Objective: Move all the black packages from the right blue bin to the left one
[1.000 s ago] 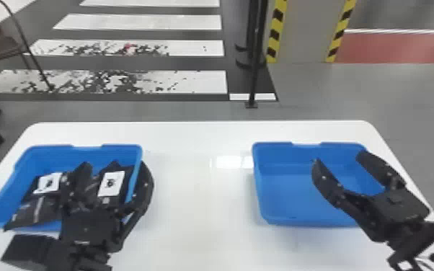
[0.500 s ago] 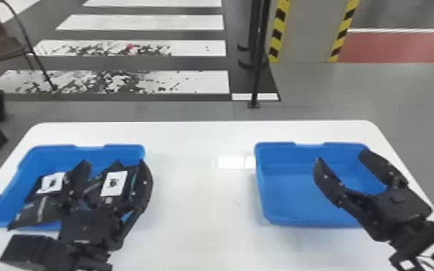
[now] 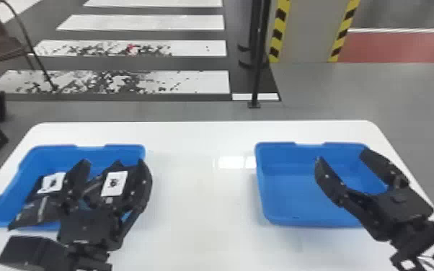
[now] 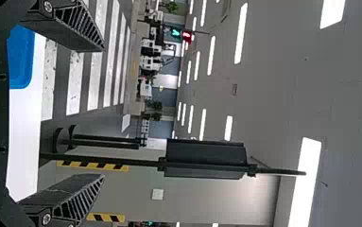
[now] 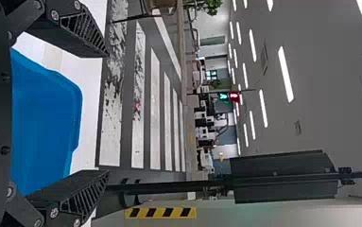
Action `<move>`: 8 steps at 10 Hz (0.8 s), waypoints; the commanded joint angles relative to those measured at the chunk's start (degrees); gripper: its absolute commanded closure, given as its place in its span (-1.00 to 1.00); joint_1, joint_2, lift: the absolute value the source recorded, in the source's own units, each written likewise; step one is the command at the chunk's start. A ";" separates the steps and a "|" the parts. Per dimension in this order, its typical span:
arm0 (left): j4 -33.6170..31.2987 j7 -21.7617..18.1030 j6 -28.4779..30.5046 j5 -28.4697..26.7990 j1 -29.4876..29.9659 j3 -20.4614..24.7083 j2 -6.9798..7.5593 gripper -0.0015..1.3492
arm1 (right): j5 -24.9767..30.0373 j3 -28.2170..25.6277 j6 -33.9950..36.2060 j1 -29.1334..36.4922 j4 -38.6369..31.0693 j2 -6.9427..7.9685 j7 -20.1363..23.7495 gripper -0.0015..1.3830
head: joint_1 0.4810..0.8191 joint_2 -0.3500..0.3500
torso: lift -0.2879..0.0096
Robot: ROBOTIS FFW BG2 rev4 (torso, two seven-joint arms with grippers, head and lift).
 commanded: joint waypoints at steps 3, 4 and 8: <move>0.00 0.01 -0.97 0.30 -0.14 0.23 0.00 -0.86 | -1.09 -0.07 -0.57 -0.21 0.18 0.00 0.00 -0.77 | 0.27 0.02 | -0.10; 0.00 0.01 -0.83 0.30 -0.14 0.23 0.00 -0.86 | -0.97 -0.07 -0.57 -0.35 0.32 0.09 0.00 -0.77 | 0.27 0.02 | -0.10; 0.00 0.01 -1.25 0.30 -0.14 0.11 -0.09 -0.86 | -0.52 -0.19 -0.57 0.35 -0.25 0.00 0.00 -0.77 | 0.27 0.02 | -0.10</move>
